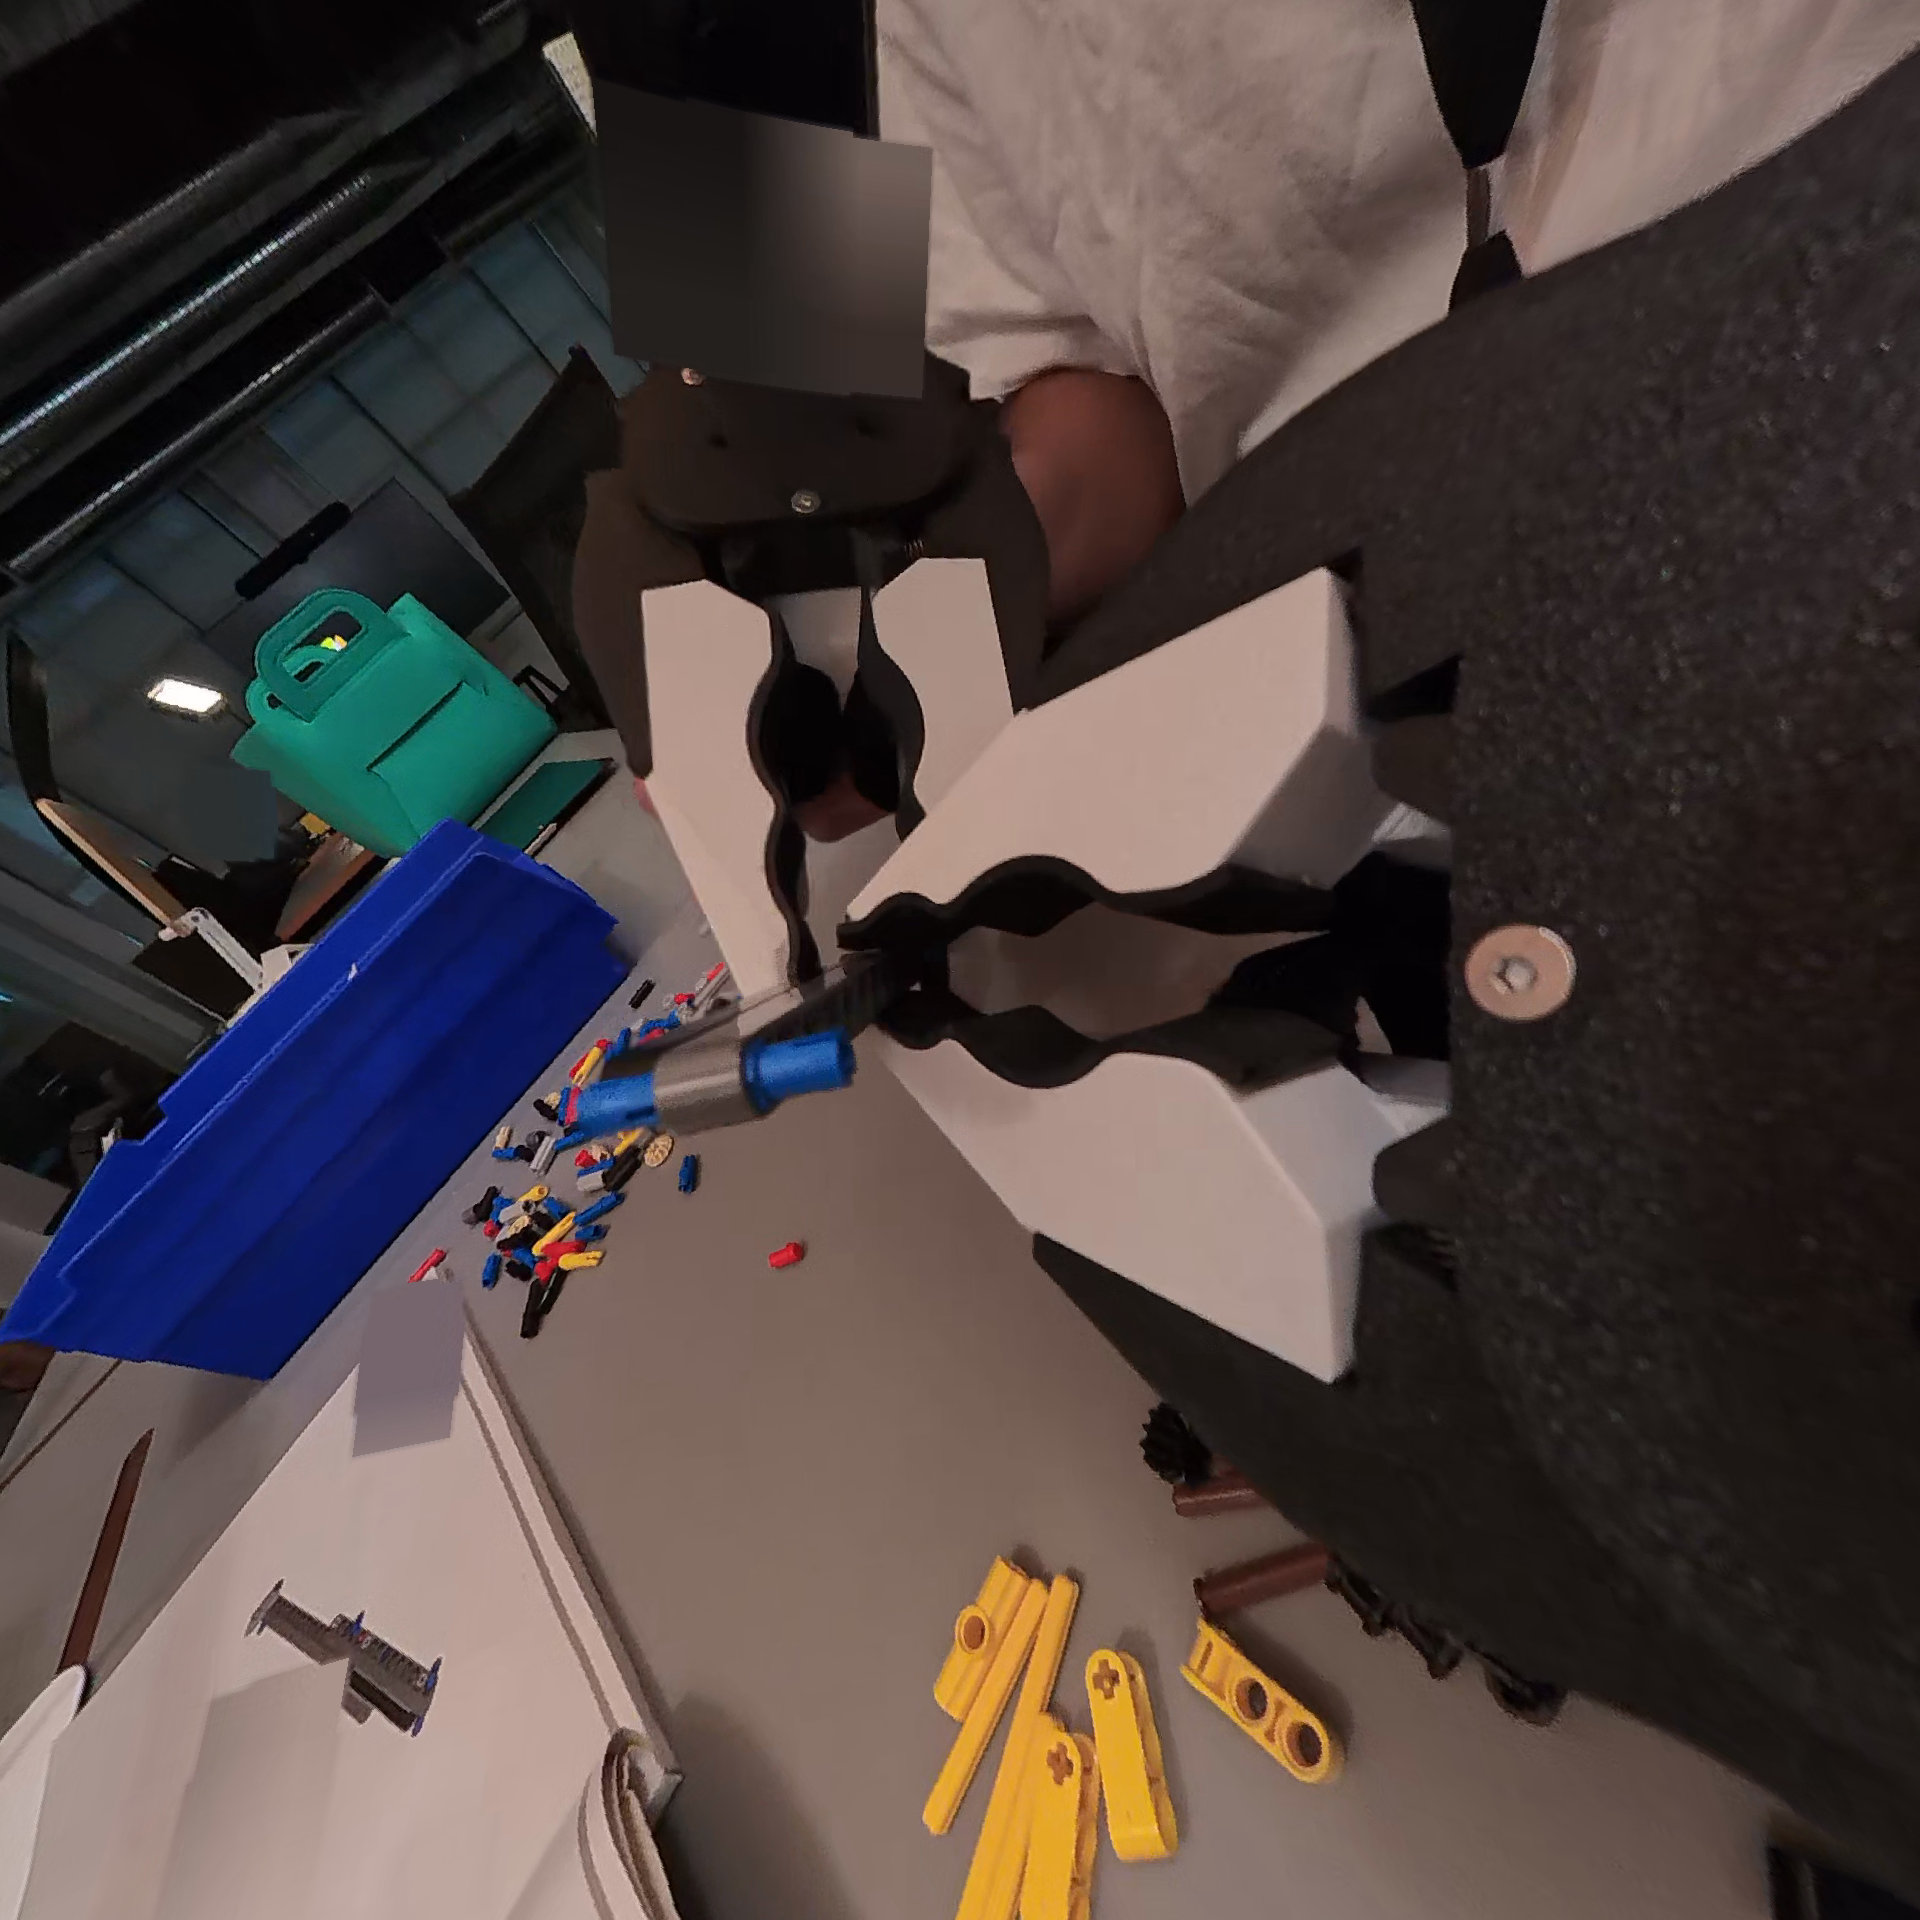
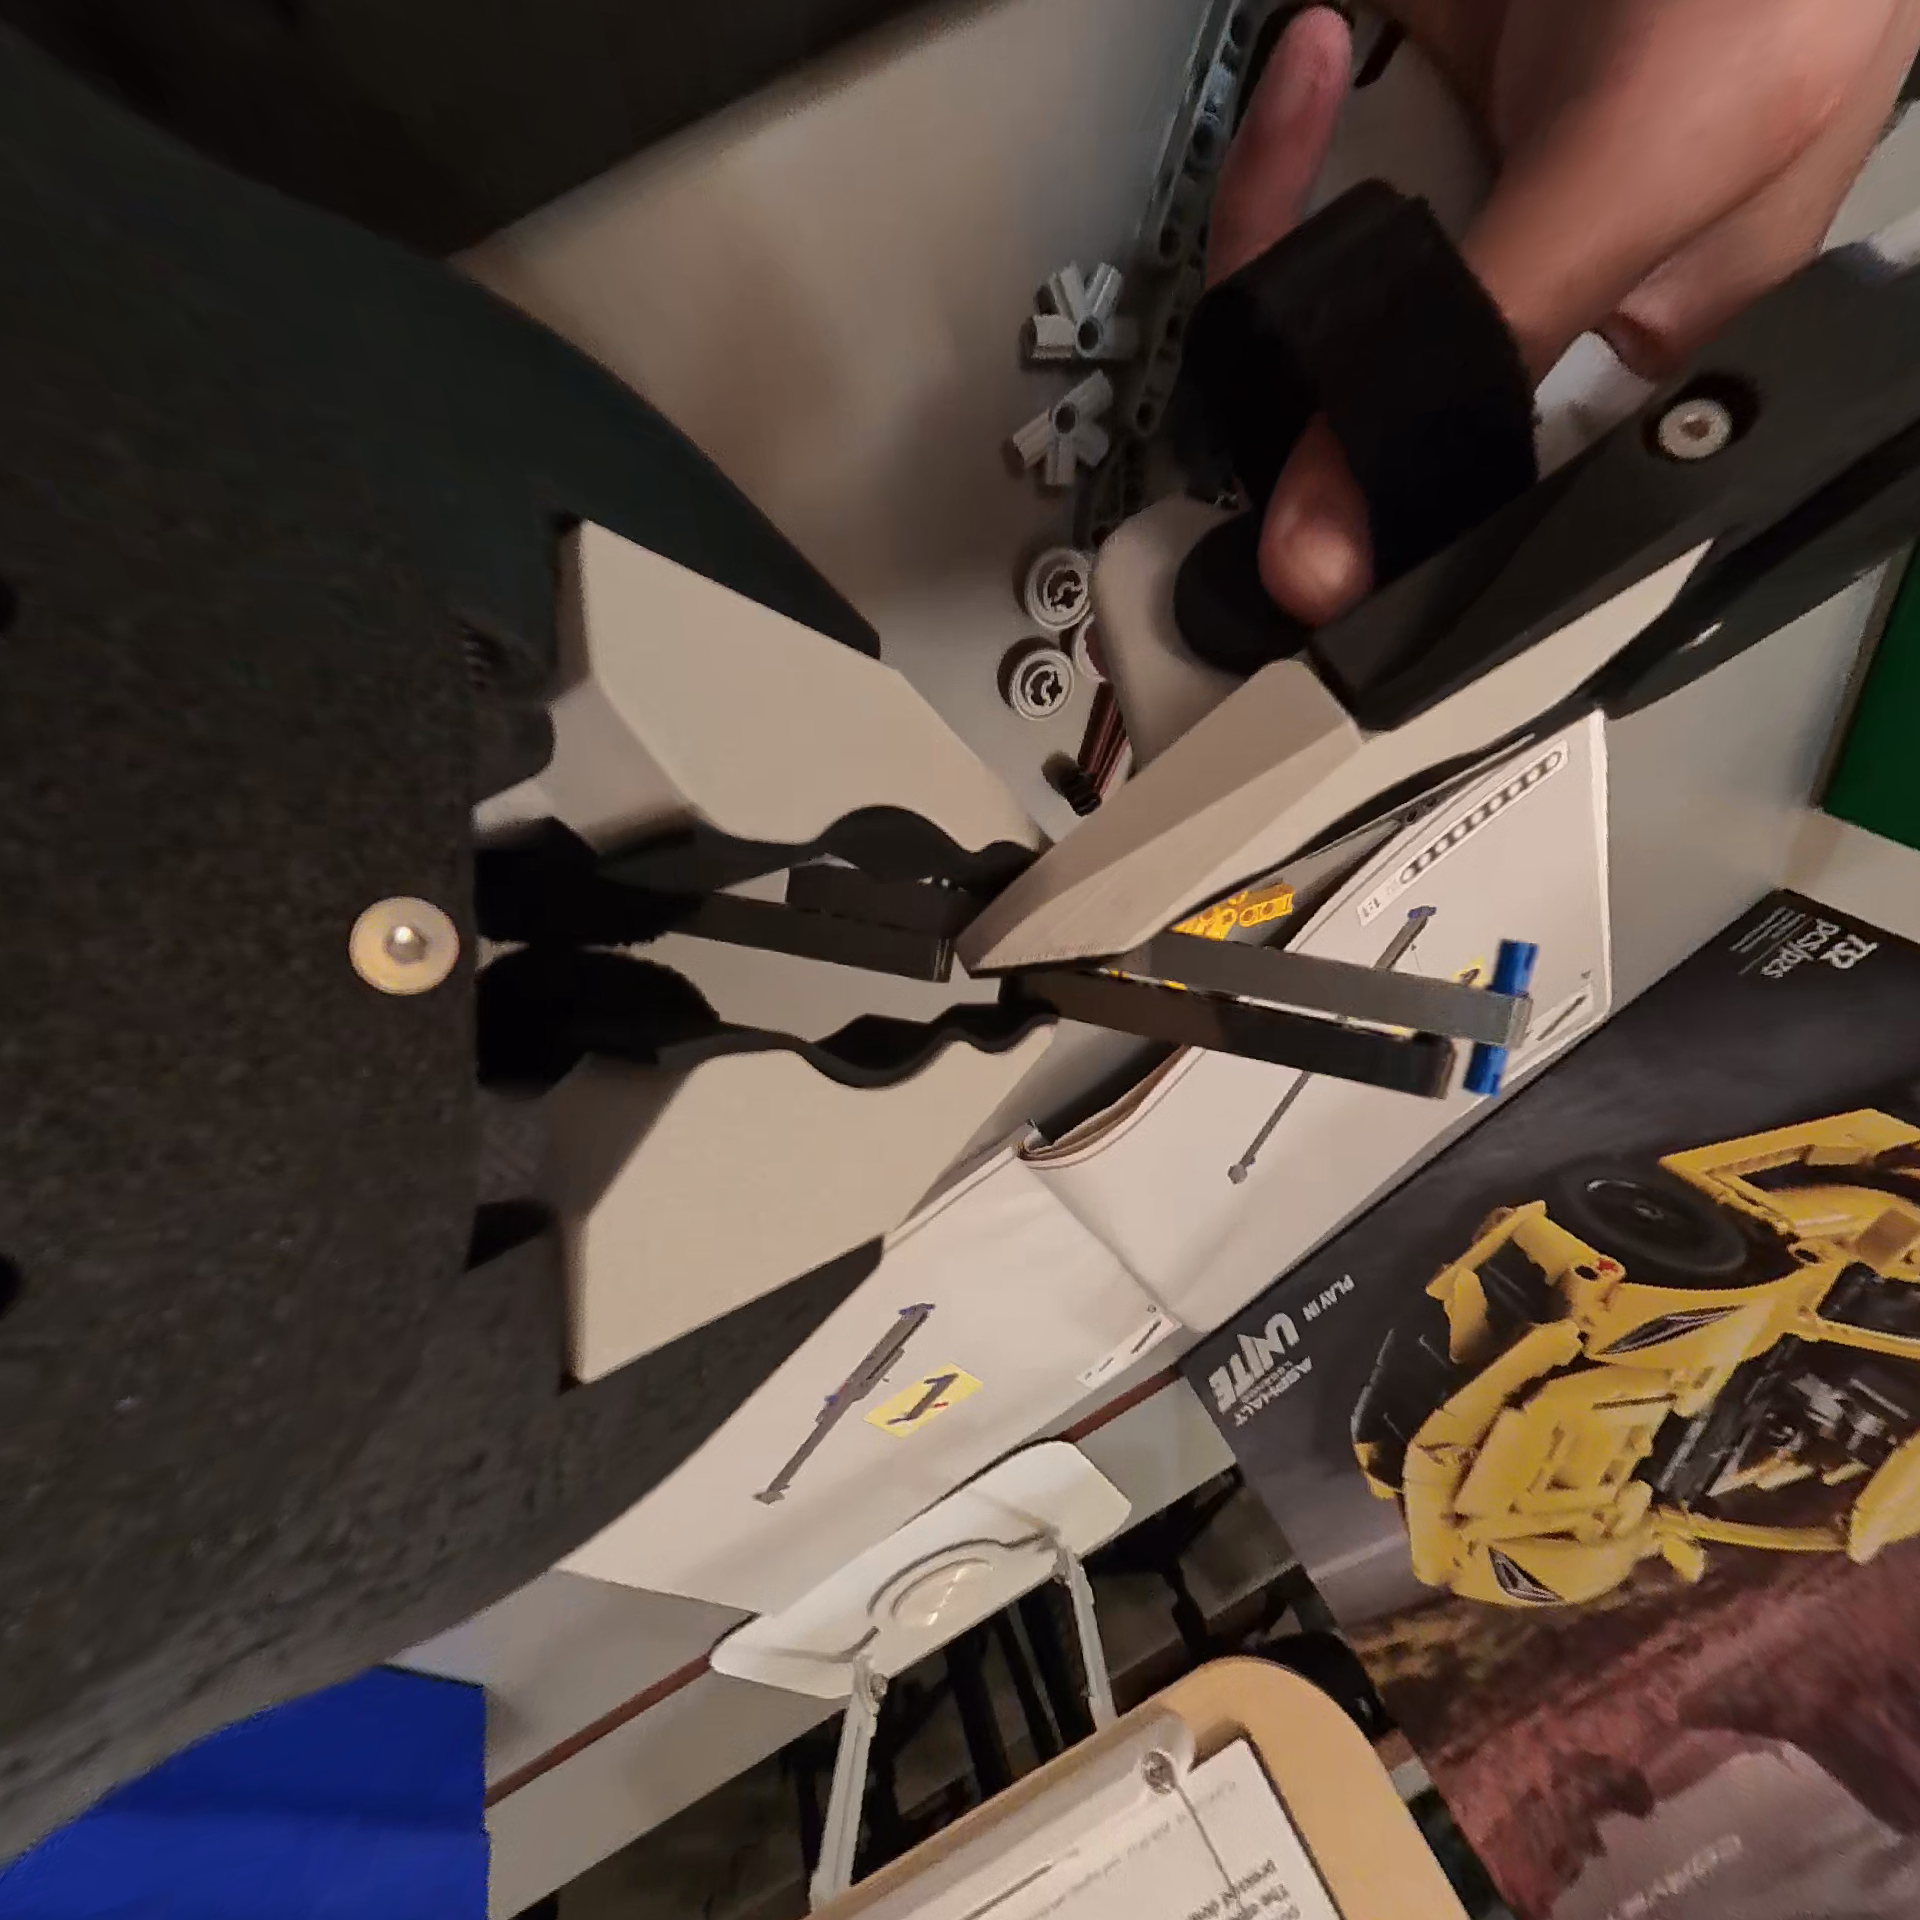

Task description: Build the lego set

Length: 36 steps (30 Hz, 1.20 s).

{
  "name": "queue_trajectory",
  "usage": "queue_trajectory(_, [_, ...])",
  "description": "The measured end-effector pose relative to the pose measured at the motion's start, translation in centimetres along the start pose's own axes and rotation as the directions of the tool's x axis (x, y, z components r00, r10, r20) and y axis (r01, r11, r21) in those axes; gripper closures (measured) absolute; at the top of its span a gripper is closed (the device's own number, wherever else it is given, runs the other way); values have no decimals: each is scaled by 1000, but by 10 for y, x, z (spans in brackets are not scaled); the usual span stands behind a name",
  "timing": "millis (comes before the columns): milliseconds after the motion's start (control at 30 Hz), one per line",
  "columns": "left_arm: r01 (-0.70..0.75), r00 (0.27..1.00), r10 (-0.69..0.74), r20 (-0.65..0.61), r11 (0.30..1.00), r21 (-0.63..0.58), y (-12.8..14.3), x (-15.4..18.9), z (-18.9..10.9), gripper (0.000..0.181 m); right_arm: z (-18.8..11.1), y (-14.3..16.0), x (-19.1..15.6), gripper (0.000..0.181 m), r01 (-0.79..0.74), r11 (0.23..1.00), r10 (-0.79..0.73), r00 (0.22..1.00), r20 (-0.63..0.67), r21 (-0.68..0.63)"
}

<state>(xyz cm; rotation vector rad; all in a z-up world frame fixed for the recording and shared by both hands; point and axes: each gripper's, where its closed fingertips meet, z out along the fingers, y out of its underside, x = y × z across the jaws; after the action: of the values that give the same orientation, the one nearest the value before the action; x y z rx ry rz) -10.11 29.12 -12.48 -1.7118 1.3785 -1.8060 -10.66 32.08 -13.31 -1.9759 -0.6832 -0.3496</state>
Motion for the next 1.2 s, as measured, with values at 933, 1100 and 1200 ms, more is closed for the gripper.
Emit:
queue_trajectory(933, [-362, 882, 437, 176, 868, -340, 32, -3, -16, 118, -31, 60, -33, 166, 184, 971, -95, 880, 464, -151])
queue_trajectory(1100, [-540, 761, 645, 64, 685, -488, 65, 13, -14, 142, -38, 73, -51, 165, 269, 948, -117, 794, 596, -172])
queue_trajectory(1200, [-515, 775, 630, 51, 676, -527, 78, 6, -11, 164, -38, 83, -56, 166, 271, 942, -85, 766, 638, -199])
